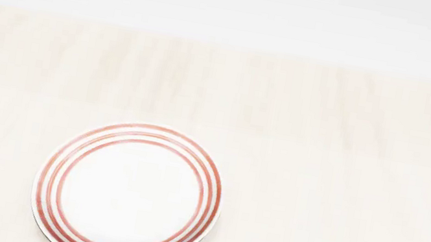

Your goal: Put the bowl on the plate.

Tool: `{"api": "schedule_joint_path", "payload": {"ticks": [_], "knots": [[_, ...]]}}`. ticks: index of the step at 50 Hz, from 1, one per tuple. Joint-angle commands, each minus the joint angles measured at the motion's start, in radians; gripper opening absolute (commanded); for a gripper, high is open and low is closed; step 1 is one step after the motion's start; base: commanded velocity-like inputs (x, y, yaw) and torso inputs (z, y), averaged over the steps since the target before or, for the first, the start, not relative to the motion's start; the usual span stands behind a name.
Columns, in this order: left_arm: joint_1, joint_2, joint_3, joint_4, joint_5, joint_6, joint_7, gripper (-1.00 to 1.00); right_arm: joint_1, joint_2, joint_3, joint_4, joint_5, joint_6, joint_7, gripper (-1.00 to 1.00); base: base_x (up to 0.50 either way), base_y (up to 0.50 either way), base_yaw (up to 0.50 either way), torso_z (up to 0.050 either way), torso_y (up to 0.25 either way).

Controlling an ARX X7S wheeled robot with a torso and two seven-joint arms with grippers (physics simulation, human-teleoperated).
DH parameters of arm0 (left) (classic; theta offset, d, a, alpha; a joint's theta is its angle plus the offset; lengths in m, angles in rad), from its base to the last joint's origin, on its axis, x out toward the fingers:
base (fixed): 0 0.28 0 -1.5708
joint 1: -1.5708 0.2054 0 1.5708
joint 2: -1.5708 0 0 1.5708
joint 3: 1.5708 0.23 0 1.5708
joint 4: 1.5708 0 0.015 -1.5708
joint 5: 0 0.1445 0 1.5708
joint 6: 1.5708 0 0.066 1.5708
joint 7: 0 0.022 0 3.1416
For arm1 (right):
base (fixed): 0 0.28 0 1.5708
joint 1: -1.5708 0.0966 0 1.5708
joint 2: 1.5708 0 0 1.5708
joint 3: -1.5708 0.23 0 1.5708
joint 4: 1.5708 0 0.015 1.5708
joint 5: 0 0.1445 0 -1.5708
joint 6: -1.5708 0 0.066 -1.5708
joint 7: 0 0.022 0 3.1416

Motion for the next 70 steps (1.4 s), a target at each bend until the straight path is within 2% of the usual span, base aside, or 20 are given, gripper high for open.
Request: {"api": "schedule_joint_path", "payload": {"ticks": [1,8,15,23,37,50,62,65,70], "knots": [[-0.021,0.016,-0.023,-0.039,0.015,0.018,0.015,1.00,0.038,-0.021,0.046,-0.053,-0.054,-0.042,0.082,-1.00,0.00,0.00,0.00,0.000,0.000],[-0.023,0.014,-0.023,-0.037,0.009,0.018,0.012,1.00,0.060,-0.024,0.093,-0.172,-0.130,-0.113,0.085,-1.00,0.00,0.00,0.00,0.000,0.000],[-0.023,0.013,-0.016,-0.032,0.007,0.017,0.008,1.00,0.224,-0.056,0.032,-0.230,-0.181,-0.087,0.065,-1.00,0.00,0.00,0.00,0.000,0.000],[-0.028,0.012,-0.013,-0.037,0.003,0.021,0.006,1.00,0.411,-0.129,-0.034,-0.176,-0.200,-0.061,0.012,-1.00,0.00,0.00,0.00,0.000,0.000],[-0.012,0.004,-0.014,-0.013,-0.013,0.025,0.003,1.00,0.644,-0.362,-0.087,0.267,-0.218,-0.093,-0.076,-1.00,0.00,0.00,0.00,0.000,0.001],[0.000,-0.006,-0.030,0.011,-0.027,0.024,-0.014,1.00,0.731,-0.442,-0.092,0.488,-0.223,-0.111,-0.111,-1.00,0.00,0.00,0.00,0.000,0.000],[0.000,-0.010,-0.026,0.010,-0.030,0.026,-0.018,1.00,0.732,-0.442,-0.092,0.489,-0.223,-0.111,-0.111,-1.00,0.00,0.00,0.00,0.000,0.000],[0.002,-0.012,-0.028,0.015,-0.035,0.024,-0.021,1.00,0.798,-0.512,-0.031,0.633,-0.025,-0.051,-0.168,-1.00,0.00,0.00,0.00,0.000,0.000],[-0.002,-0.015,-0.032,0.013,-0.041,0.026,-0.021,1.00,0.895,-0.564,-0.026,0.820,0.015,-0.034,-0.211,-1.00,0.00,0.00,0.00,0.000,0.000]]}}
